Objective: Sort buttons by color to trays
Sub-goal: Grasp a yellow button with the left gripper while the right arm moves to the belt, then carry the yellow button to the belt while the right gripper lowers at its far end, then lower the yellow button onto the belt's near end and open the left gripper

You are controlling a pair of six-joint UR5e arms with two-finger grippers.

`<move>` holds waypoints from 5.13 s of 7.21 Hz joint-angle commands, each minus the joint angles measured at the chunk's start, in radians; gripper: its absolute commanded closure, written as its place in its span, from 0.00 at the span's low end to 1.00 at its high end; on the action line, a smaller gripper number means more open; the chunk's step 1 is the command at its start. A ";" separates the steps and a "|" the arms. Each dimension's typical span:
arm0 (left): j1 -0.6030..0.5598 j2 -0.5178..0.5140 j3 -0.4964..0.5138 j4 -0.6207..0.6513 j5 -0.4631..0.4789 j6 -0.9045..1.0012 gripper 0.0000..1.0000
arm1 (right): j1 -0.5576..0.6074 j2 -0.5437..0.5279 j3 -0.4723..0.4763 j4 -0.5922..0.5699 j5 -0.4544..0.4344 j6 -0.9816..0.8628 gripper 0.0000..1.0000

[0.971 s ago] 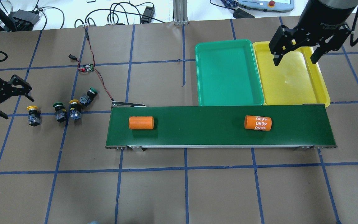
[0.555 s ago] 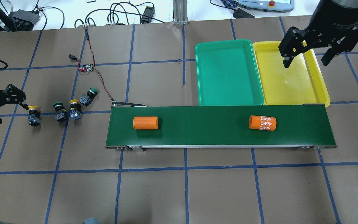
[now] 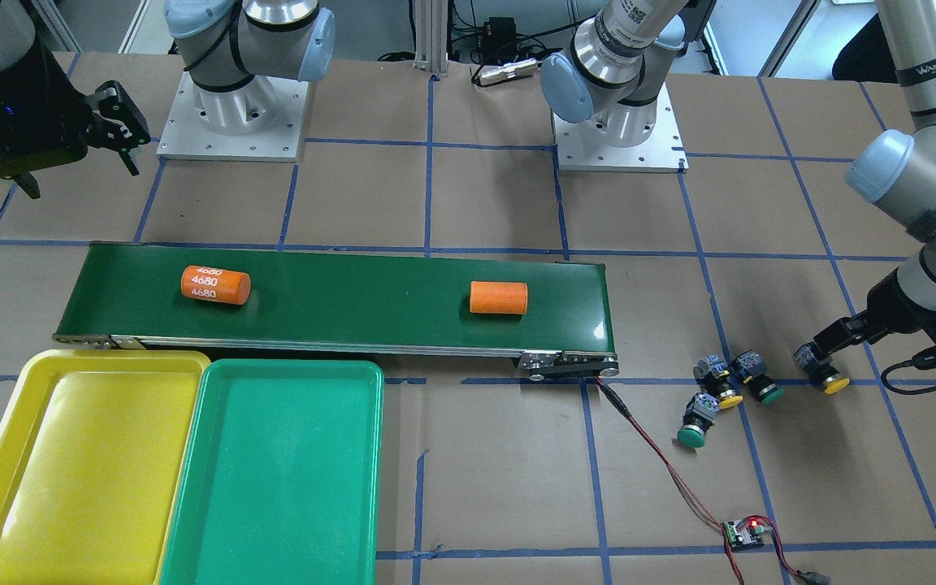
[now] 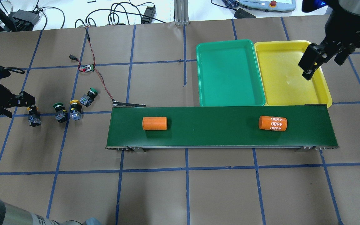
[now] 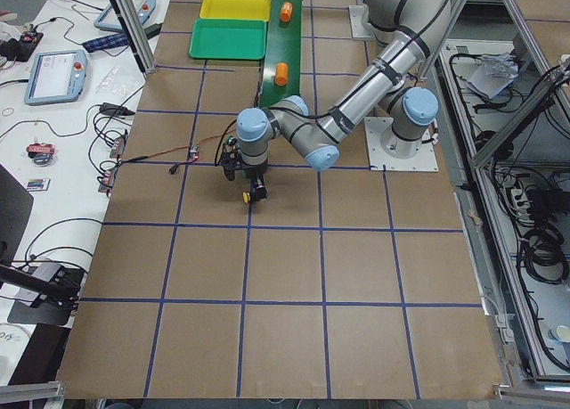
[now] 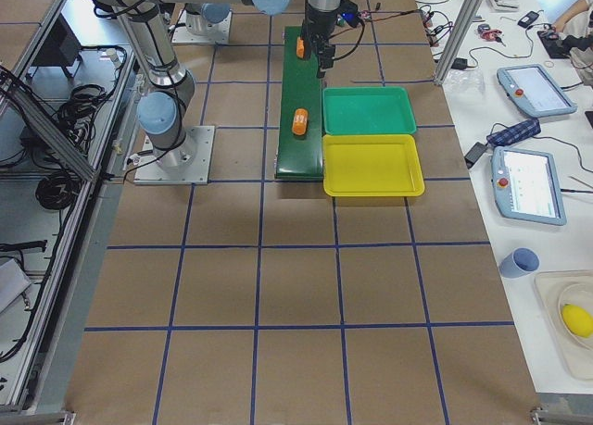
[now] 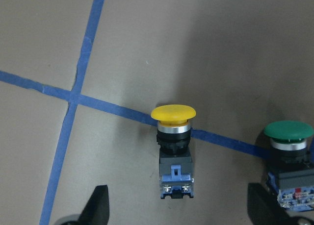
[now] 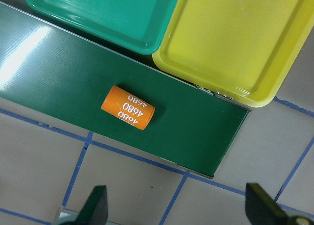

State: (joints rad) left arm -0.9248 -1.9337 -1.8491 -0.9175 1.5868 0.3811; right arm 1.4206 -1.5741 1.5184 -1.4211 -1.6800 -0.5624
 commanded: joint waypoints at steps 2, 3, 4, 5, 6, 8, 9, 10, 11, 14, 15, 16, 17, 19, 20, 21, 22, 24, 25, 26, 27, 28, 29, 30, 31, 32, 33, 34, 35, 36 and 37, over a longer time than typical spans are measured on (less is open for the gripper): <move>0.000 -0.071 0.007 0.017 0.001 0.045 0.00 | -0.006 0.026 0.014 0.008 -0.003 -0.172 0.00; 0.000 -0.086 0.011 0.019 0.001 0.045 0.00 | 0.015 0.034 0.014 0.004 -0.004 -0.213 0.00; -0.002 -0.099 0.011 0.052 0.001 0.044 0.00 | 0.052 0.042 0.022 0.010 -0.001 -0.267 0.00; -0.002 -0.114 0.011 0.063 -0.002 0.051 0.06 | 0.081 0.063 0.046 0.010 -0.009 -0.308 0.00; -0.003 -0.116 0.011 0.066 0.004 0.059 0.87 | 0.090 0.056 0.068 0.008 -0.010 -0.391 0.00; -0.006 -0.110 0.013 0.065 -0.005 0.065 1.00 | 0.092 0.075 0.072 -0.004 -0.013 -0.572 0.00; -0.021 -0.079 0.013 0.057 -0.014 0.067 1.00 | 0.090 0.106 0.077 -0.009 -0.015 -0.588 0.00; -0.026 -0.048 0.014 0.036 -0.051 0.070 1.00 | 0.092 0.114 0.080 -0.009 -0.003 -0.585 0.00; -0.026 0.000 0.011 -0.034 -0.060 0.087 1.00 | 0.090 0.162 0.095 -0.006 -0.001 -0.576 0.00; -0.060 0.145 0.019 -0.191 -0.059 0.124 1.00 | 0.089 0.163 0.111 -0.075 -0.003 -0.590 0.00; -0.089 0.204 0.028 -0.290 -0.054 0.124 1.00 | 0.089 0.163 0.141 -0.105 -0.003 -0.625 0.00; -0.126 0.260 0.031 -0.373 -0.054 0.118 1.00 | 0.087 0.161 0.188 -0.139 -0.003 -0.629 0.00; -0.187 0.312 0.031 -0.424 -0.056 0.090 1.00 | 0.087 0.146 0.222 -0.195 -0.001 -0.628 0.00; -0.316 0.354 0.013 -0.428 -0.050 0.068 1.00 | 0.086 0.120 0.294 -0.258 0.002 -0.630 0.00; -0.350 0.358 -0.002 -0.426 -0.050 0.029 1.00 | 0.081 0.100 0.352 -0.330 0.000 -0.646 0.00; -0.370 0.355 -0.027 -0.425 -0.054 -0.003 1.00 | 0.078 0.076 0.417 -0.432 0.000 -0.738 0.00; -0.388 0.357 -0.051 -0.413 -0.054 -0.030 1.00 | 0.077 0.054 0.481 -0.531 -0.001 -0.798 0.00; -0.436 0.337 -0.062 -0.411 -0.062 -0.095 1.00 | 0.072 0.040 0.551 -0.611 0.048 -0.902 0.00; -0.474 0.335 -0.062 -0.411 -0.065 -0.153 1.00 | 0.049 0.042 0.554 -0.627 0.090 -0.997 0.00; -0.529 0.329 -0.062 -0.409 -0.065 -0.238 1.00 | 0.008 0.043 0.554 -0.627 0.139 -1.081 0.00; -0.566 0.322 -0.062 -0.403 -0.065 -0.275 1.00 | -0.006 0.049 0.554 -0.628 0.144 -1.076 0.00; -0.583 0.302 -0.067 -0.329 -0.070 -0.275 1.00 | -0.005 0.049 0.557 -0.625 0.146 -1.071 0.00; -0.586 0.282 -0.094 -0.304 -0.073 -0.275 1.00 | -0.005 0.049 0.557 -0.622 0.140 -1.071 0.00; -0.586 0.269 -0.111 -0.267 -0.124 -0.275 1.00 | -0.005 0.049 0.556 -0.622 0.134 -1.074 0.00; -0.588 0.256 -0.116 -0.244 -0.130 -0.272 1.00 | -0.005 0.048 0.557 -0.622 0.131 -1.077 0.00; -0.589 0.240 -0.117 -0.224 -0.131 -0.272 1.00 | -0.005 0.049 0.553 -0.622 0.129 -1.087 0.00; -0.595 0.219 -0.116 -0.193 -0.131 -0.271 1.00 | -0.005 0.049 0.556 -0.621 0.131 -1.085 0.00; -0.597 0.194 -0.116 -0.154 -0.131 -0.271 1.00 | -0.005 0.049 0.553 -0.625 0.126 -1.074 0.00; -0.597 0.170 -0.116 -0.118 -0.133 -0.272 1.00 | -0.005 0.058 0.552 -0.628 0.126 -1.076 0.00; -0.614 0.159 -0.117 -0.113 -0.131 -0.275 0.96 | -0.005 0.065 0.551 -0.628 0.125 -1.074 0.00; -0.635 0.154 -0.119 -0.113 -0.127 -0.280 0.89 | -0.005 0.072 0.548 -0.640 0.125 -1.073 0.00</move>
State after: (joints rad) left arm -1.5381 -1.7682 -1.9666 -1.0389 1.4565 0.1059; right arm 1.4159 -1.5108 2.0691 -2.0518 -1.5547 -1.6372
